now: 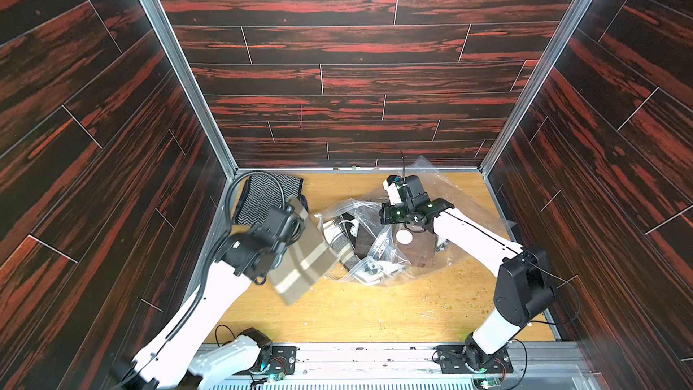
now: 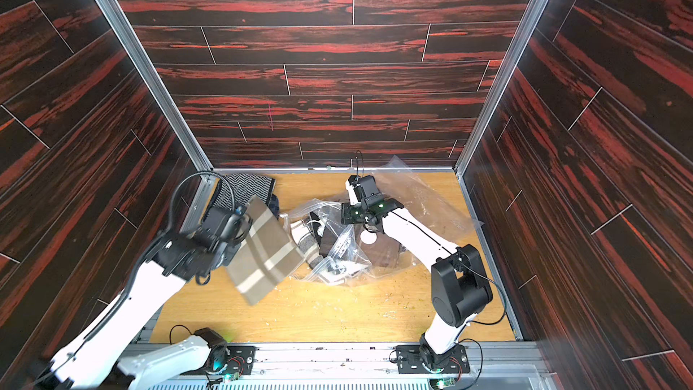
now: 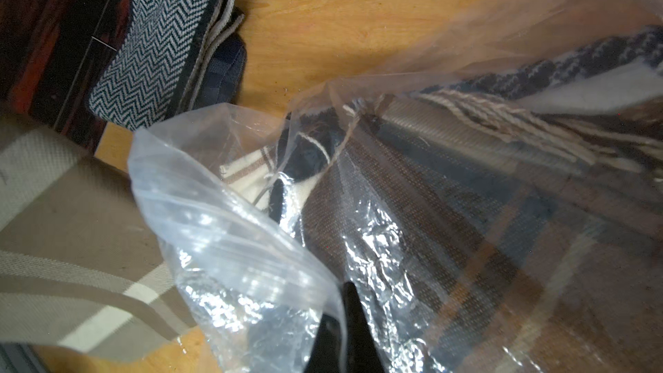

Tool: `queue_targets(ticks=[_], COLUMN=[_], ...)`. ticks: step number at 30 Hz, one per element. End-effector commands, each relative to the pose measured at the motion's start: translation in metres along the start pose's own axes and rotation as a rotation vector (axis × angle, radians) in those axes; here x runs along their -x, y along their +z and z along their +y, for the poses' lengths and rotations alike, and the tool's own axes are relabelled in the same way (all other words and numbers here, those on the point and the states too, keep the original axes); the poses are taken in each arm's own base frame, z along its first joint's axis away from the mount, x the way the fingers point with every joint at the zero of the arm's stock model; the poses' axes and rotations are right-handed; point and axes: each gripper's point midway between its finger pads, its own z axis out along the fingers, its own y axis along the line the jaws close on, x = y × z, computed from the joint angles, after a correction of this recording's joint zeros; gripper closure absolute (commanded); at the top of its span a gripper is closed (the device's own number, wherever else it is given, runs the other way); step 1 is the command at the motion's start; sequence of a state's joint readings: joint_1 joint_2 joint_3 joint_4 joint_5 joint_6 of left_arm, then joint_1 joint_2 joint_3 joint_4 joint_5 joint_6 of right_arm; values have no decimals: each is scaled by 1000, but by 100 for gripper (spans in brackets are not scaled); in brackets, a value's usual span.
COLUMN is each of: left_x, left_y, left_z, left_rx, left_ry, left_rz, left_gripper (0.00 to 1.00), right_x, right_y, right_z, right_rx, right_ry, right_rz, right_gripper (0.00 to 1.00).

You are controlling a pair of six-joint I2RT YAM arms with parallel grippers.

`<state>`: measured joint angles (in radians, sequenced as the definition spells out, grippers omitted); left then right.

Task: Take the scarf out of the vacuum bag
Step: Place the scarf at the corner of the board.

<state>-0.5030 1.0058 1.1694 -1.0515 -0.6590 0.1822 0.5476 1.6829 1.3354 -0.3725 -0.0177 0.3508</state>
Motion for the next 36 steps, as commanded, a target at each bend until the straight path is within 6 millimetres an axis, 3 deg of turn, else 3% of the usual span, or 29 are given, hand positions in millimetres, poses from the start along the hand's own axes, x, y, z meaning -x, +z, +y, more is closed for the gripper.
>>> queue_targets(ticks=[1, 6, 11, 19, 32, 36], left_x=[16, 38, 62, 72, 77, 76], left_y=[-14, -31, -31, -7, 35, 36], left_z=[22, 40, 49, 72, 105, 119], left_rx=[100, 192, 235, 323, 441, 463], left_ry=[135, 143, 197, 183, -50, -148], left_rz=[-167, -352, -441, -533, -688, -744], left_gripper=[100, 100, 100, 100, 100, 100], right_x=[4, 3, 1, 2, -3, -3], right_y=[-7, -7, -7, -14, -14, -16], right_z=[-2, 1, 2, 1, -7, -12], right_rx=[10, 29, 39, 50, 62, 59], right_ry=[2, 7, 8, 4, 21, 25], right_rz=[-20, -21, -22, -33, -33, -34], right_gripper=[100, 100, 100, 100, 100, 100])
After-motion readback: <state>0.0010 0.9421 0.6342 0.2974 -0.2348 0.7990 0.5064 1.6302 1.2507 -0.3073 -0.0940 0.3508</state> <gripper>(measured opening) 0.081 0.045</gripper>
